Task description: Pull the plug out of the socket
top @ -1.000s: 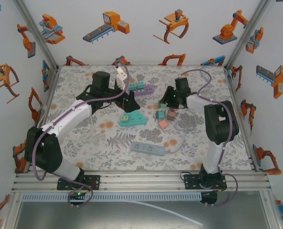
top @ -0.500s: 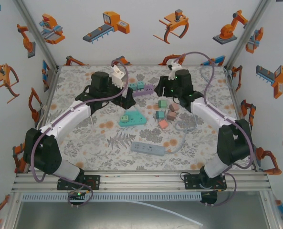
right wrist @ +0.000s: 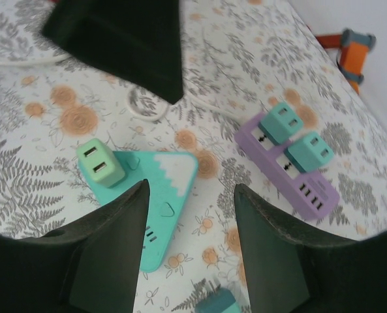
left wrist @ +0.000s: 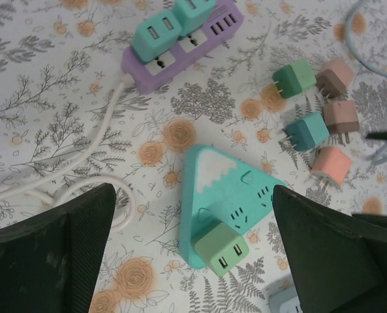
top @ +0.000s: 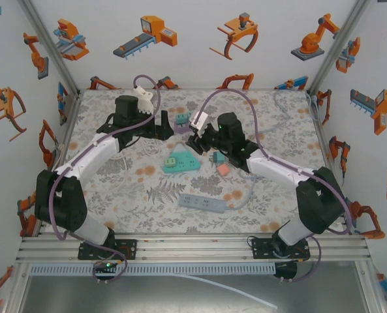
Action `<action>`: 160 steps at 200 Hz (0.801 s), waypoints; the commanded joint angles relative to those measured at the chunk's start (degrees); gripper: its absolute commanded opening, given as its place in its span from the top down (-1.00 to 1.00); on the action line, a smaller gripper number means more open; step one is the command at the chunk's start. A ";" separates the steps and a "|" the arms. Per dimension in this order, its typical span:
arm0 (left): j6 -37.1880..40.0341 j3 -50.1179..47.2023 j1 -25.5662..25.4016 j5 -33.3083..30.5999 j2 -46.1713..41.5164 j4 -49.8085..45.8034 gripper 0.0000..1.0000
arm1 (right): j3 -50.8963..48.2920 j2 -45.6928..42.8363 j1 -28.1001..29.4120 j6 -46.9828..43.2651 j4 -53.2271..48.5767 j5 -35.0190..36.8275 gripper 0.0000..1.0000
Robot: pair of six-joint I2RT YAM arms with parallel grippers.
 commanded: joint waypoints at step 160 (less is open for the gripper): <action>3.56 15.81 2.23 13.22 20.75 -20.61 -0.87 | 8.28 19.36 7.57 -19.03 -3.03 -11.30 -0.11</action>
